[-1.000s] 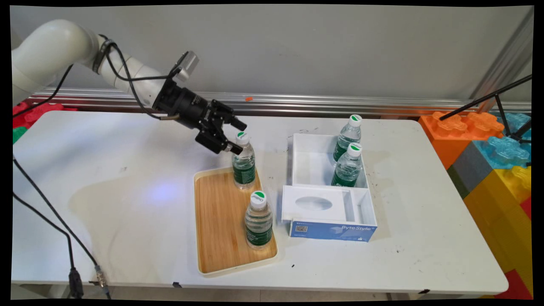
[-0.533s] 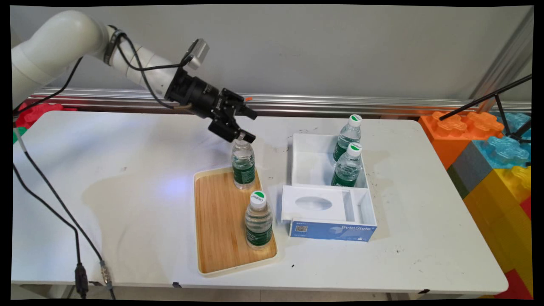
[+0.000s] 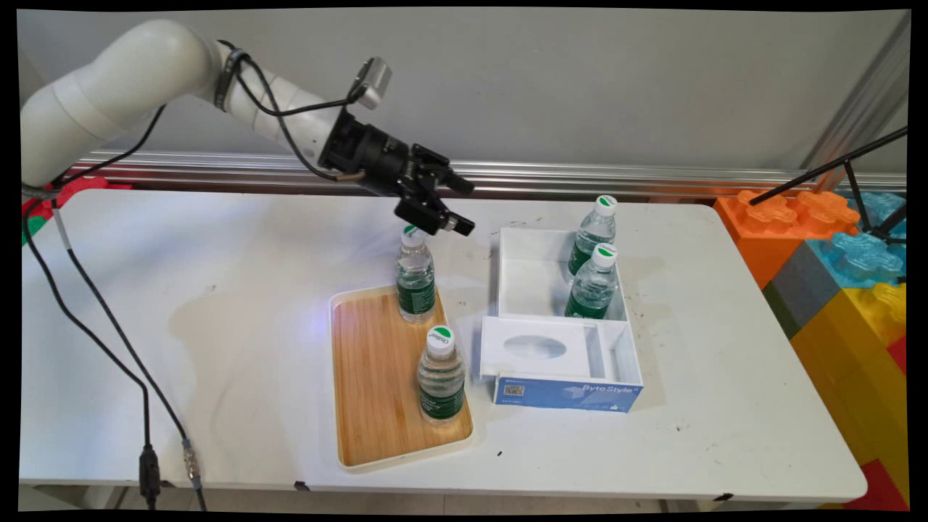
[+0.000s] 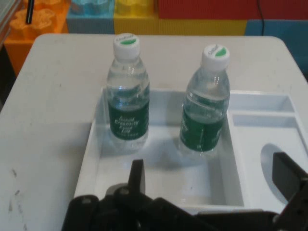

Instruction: Pick up the green bottle from the white box

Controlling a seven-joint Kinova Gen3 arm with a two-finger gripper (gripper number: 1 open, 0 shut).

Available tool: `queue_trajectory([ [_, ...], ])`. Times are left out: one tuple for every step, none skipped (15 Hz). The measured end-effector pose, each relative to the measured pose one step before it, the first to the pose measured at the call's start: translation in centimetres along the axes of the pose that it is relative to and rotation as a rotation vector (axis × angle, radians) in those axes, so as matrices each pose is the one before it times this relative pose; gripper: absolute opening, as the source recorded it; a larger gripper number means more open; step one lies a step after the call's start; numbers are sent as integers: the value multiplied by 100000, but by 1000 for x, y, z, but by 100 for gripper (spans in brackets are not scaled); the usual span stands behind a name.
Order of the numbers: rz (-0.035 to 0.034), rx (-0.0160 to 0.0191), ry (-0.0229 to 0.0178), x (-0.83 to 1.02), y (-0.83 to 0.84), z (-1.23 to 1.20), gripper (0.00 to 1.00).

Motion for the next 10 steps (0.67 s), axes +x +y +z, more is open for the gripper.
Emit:
queue_trajectory([
  [-405,-290,501,161,136,492,100],
  [-296,-227,317,95,90,340,100],
  [-524,-441,476,116,196,578,100],
  [-482,-355,357,52,184,486,100],
  [-290,-254,186,16,120,334,100],
  [-419,-390,271,27,170,497,100],
  [-470,-433,276,0,199,551,100],
  [-463,-426,226,-41,201,521,100],
  [-354,-371,173,-75,178,449,100],
  [-426,-410,156,-108,186,514,100],
])
